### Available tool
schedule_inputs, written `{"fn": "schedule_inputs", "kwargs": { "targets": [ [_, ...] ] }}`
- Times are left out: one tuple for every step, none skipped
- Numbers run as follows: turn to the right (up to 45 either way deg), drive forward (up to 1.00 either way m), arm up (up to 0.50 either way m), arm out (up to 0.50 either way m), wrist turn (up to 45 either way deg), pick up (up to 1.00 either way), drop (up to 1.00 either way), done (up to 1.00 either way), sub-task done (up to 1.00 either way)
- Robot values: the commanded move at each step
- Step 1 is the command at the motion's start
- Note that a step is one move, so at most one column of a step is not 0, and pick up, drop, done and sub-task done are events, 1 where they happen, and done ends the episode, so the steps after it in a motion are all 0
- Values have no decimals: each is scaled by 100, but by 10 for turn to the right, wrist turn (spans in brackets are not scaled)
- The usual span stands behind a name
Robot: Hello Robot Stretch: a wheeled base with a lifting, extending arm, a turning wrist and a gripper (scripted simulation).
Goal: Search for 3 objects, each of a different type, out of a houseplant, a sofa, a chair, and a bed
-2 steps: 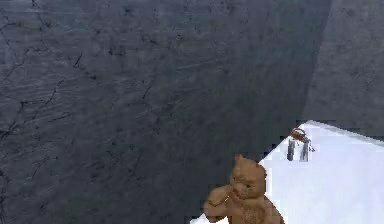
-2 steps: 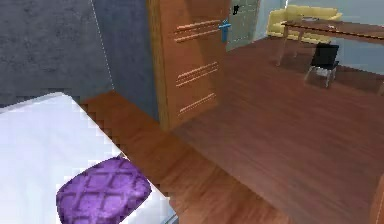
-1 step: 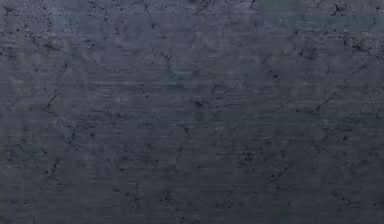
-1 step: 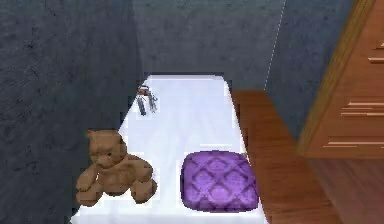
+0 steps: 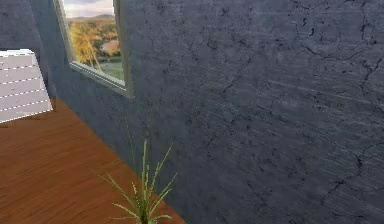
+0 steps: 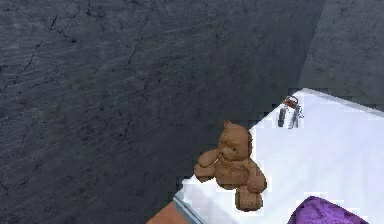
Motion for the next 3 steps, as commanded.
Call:
{"fn": "schedule_inputs", "kwargs": {
  "targets": [
    [-180,0,0,0,0,0,0,0,0],
    [0,0,0,0,0,0,0,0,100],
    [-450,0,0,0,0,0,0,0,0]
  ]
}}
